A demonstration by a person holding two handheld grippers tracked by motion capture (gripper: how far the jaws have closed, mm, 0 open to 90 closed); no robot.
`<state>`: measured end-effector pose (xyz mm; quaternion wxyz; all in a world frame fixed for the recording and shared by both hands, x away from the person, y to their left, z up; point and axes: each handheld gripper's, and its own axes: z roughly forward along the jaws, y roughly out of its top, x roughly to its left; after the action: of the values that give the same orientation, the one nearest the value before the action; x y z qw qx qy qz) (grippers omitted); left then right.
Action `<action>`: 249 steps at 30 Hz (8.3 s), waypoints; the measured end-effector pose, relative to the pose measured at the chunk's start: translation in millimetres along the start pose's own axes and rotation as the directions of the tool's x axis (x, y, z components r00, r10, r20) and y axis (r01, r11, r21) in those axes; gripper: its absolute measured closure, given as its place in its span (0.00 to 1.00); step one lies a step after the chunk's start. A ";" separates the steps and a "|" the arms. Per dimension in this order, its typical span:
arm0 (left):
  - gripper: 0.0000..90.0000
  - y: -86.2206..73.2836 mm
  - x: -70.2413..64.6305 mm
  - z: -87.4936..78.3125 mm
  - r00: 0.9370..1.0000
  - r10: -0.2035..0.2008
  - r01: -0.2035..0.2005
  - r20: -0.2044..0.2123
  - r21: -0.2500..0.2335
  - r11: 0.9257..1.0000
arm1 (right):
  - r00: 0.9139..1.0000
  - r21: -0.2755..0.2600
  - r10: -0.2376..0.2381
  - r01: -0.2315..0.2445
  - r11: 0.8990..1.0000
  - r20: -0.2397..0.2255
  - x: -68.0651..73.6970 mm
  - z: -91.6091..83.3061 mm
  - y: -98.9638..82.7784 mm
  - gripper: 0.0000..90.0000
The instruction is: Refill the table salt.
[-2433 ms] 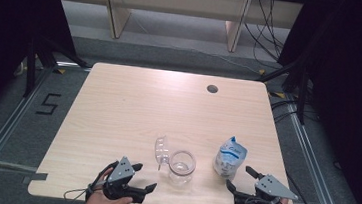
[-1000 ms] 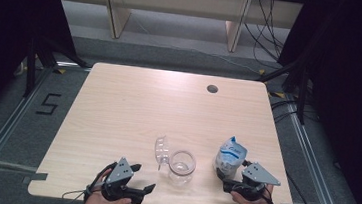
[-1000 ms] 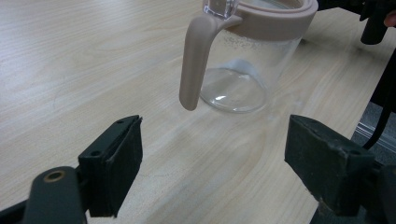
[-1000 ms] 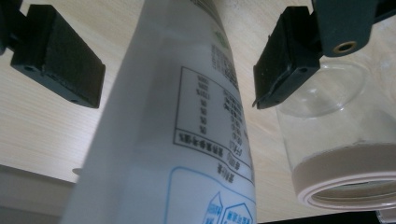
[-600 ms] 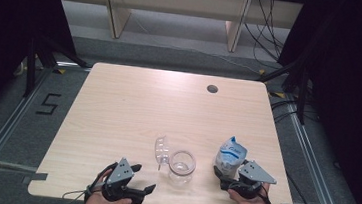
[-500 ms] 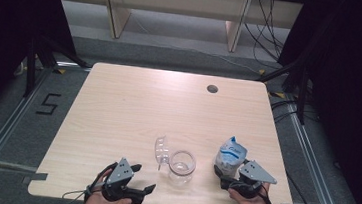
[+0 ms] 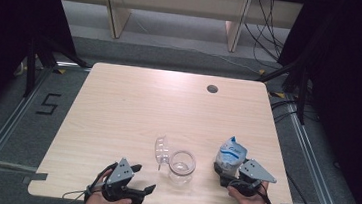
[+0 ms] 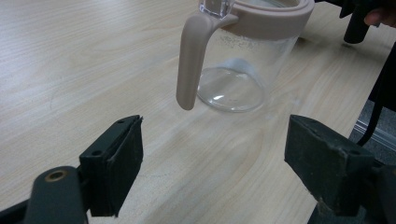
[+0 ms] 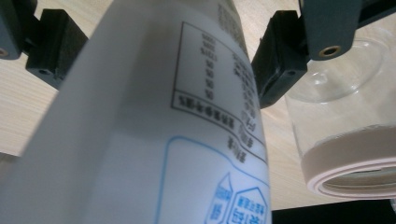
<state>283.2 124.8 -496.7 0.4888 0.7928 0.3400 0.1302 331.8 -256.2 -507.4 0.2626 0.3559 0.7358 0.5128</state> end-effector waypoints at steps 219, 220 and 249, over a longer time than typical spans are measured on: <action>0.21 -2.0 -0.9 -2.8 0.999 -0.033 0.033 -0.007 -0.009 0.999 | 0.561 0.008 -0.825 0.827 0.563 0.065 28.7 43.0 42.9 0.47; 0.21 -2.0 0.2 -2.4 1.000 -0.020 0.020 0.000 -0.013 1.000 | 0.554 0.007 -0.830 0.832 0.555 0.064 28.6 43.4 42.9 0.47; 0.21 -2.0 1.5 -2.9 1.000 0.000 0.000 0.002 0.001 1.000 | 0.413 0.035 -0.907 0.908 0.417 0.080 32.4 45.7 42.3 0.48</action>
<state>281.9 128.4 -497.2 0.4886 0.7933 0.3396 0.1289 357.2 -195.2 -483.6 0.5319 -0.0777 0.7958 0.2789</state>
